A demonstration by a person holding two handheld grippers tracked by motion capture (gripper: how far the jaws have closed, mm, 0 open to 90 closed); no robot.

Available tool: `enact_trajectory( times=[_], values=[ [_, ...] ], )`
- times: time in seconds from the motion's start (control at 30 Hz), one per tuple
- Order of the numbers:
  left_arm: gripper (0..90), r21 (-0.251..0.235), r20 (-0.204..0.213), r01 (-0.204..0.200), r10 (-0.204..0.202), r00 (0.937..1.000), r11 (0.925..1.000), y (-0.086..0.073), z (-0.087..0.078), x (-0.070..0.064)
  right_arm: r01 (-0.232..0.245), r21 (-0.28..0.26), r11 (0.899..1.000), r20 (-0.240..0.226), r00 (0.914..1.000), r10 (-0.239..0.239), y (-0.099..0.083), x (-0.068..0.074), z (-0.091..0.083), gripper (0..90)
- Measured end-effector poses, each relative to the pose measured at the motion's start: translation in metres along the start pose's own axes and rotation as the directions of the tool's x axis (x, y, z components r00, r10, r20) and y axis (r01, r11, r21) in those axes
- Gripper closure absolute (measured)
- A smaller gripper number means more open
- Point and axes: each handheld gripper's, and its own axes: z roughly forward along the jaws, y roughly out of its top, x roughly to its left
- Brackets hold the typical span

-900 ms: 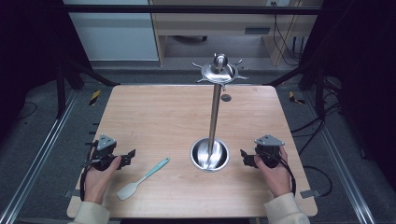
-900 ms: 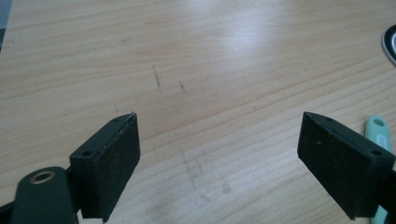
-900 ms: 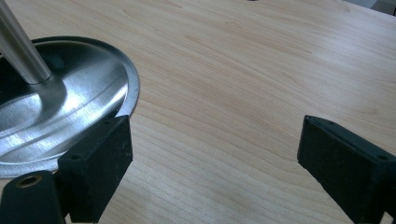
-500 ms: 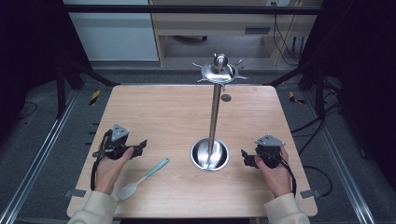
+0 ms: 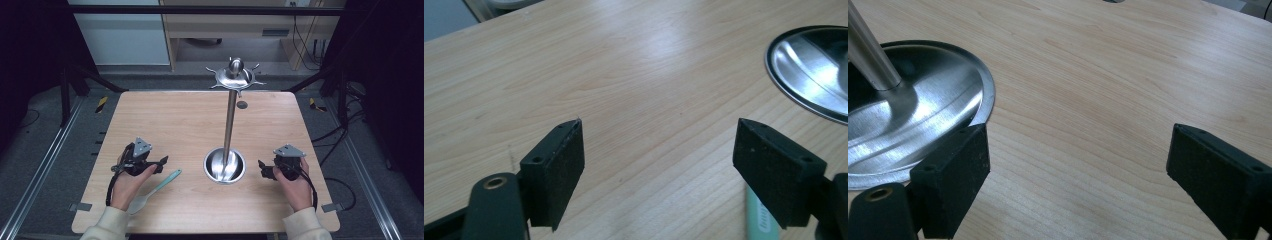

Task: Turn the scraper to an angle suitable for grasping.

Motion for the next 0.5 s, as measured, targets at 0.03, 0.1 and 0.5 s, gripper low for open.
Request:
enact_trajectory(
  times=[0.03, 0.1, 0.5],
  values=[
    [21.4, 0.008, 0.018, -0.016, 0.016, 0.9997, 0.9998, 0.001, 0.000, -0.004, -0.009, 0.001, 1.000, -0.003, 1.0000, 0.009, 0.000, 0.000, 0.000, 10.6],
    [23.6, 0.012, 0.033, -0.025, 0.024, 0.9992, 0.9996, 0.001, 0.001, -0.007, -0.005, 0.000, 1.000, -0.003, 1.0000, 0.005, 0.000, -0.001, 0.001, 10.6],
    [56.0, 0.058, 0.070, -0.081, 0.077, 0.9946, 0.9950, 0.002, 0.002, -0.018, -0.013, -0.001, 1.000, 0.001, 0.9999, 0.013, 0.000, -0.001, 0.000, 10.5]
  ],
)
